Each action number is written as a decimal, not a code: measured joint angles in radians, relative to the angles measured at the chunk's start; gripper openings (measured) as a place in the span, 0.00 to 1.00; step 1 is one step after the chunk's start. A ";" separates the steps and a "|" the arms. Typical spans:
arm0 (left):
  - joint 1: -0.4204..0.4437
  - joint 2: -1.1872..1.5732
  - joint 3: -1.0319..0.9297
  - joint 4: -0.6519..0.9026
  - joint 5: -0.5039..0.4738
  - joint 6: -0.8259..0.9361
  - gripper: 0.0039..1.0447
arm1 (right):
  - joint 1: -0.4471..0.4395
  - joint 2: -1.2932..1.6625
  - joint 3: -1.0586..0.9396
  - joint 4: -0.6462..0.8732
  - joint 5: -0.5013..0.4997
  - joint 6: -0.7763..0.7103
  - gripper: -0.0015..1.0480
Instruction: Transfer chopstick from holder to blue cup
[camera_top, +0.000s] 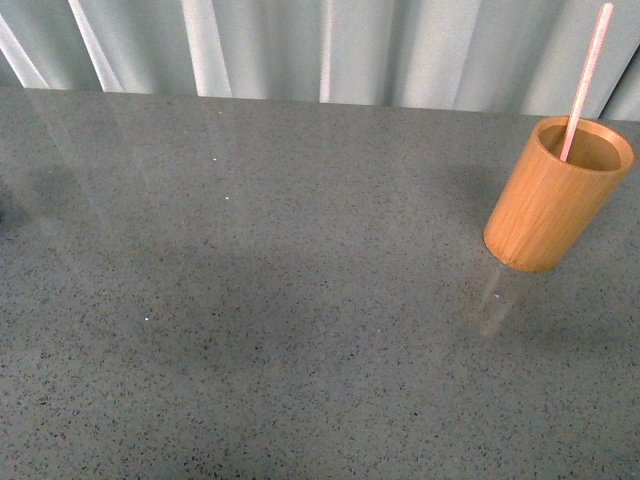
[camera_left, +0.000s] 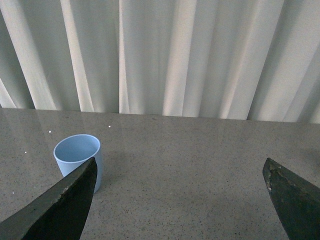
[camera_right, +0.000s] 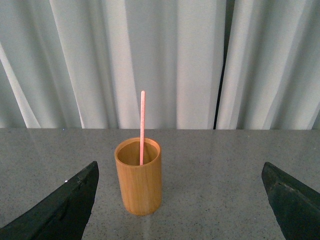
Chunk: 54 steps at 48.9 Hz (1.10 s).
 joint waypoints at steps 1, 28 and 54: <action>0.000 0.000 0.000 0.000 0.000 0.000 0.94 | 0.000 0.000 0.000 0.000 0.000 0.000 0.90; 0.000 0.000 0.000 0.000 0.000 0.000 0.94 | 0.000 0.000 0.000 0.000 0.000 0.000 0.90; -0.072 0.127 0.060 -0.184 -0.300 -0.109 0.94 | 0.000 0.000 0.000 0.000 0.001 0.000 0.90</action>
